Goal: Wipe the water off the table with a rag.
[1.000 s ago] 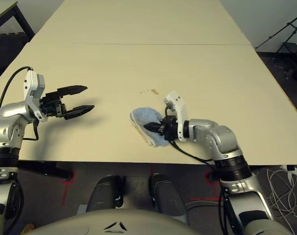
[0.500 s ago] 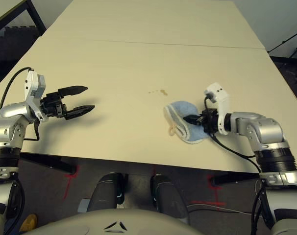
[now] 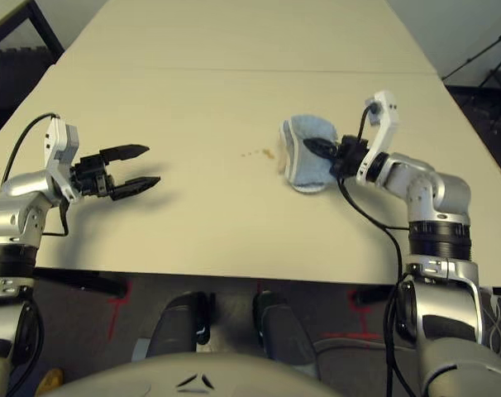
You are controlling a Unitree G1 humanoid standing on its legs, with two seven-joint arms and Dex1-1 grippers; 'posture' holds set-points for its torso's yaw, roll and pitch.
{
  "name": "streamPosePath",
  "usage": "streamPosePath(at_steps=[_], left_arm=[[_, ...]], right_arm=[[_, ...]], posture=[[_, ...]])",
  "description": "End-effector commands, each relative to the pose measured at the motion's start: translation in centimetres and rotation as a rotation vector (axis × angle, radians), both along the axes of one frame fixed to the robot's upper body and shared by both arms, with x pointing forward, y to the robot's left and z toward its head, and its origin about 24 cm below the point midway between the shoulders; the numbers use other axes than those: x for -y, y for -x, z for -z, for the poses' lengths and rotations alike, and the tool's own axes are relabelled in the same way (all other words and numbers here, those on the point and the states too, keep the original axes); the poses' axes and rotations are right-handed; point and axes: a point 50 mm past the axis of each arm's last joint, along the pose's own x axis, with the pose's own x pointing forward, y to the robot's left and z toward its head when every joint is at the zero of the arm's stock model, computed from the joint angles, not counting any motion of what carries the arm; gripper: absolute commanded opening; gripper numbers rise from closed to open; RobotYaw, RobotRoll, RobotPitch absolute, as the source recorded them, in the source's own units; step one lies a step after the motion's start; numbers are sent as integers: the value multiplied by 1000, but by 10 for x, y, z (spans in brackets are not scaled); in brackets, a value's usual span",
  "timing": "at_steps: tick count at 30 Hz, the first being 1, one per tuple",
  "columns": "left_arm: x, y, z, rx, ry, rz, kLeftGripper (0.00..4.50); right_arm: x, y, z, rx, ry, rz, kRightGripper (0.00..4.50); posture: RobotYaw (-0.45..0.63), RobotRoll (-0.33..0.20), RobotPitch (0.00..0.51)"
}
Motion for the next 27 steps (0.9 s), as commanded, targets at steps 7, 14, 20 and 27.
streamPosePath(at_steps=[7, 14, 20, 27], left_arm=[[-1, 3, -3, 13, -26, 3, 4500], [-1, 7, -1, 14, -27, -5, 4500], [-1, 9, 0, 11, -27, -9, 4500], [0, 9, 1, 9, -22, -8, 4500]], right_arm=[[-12, -20, 26, 10, 214, -10, 33], [-46, -18, 43, -21, 229, -164, 33], [-96, -10, 55, -36, 173, -293, 33], [-144, -3, 56, -34, 117, -388, 33]], posture=[[-82, 0, 114], [-53, 0, 109], [-48, 0, 115], [-48, 0, 115]])
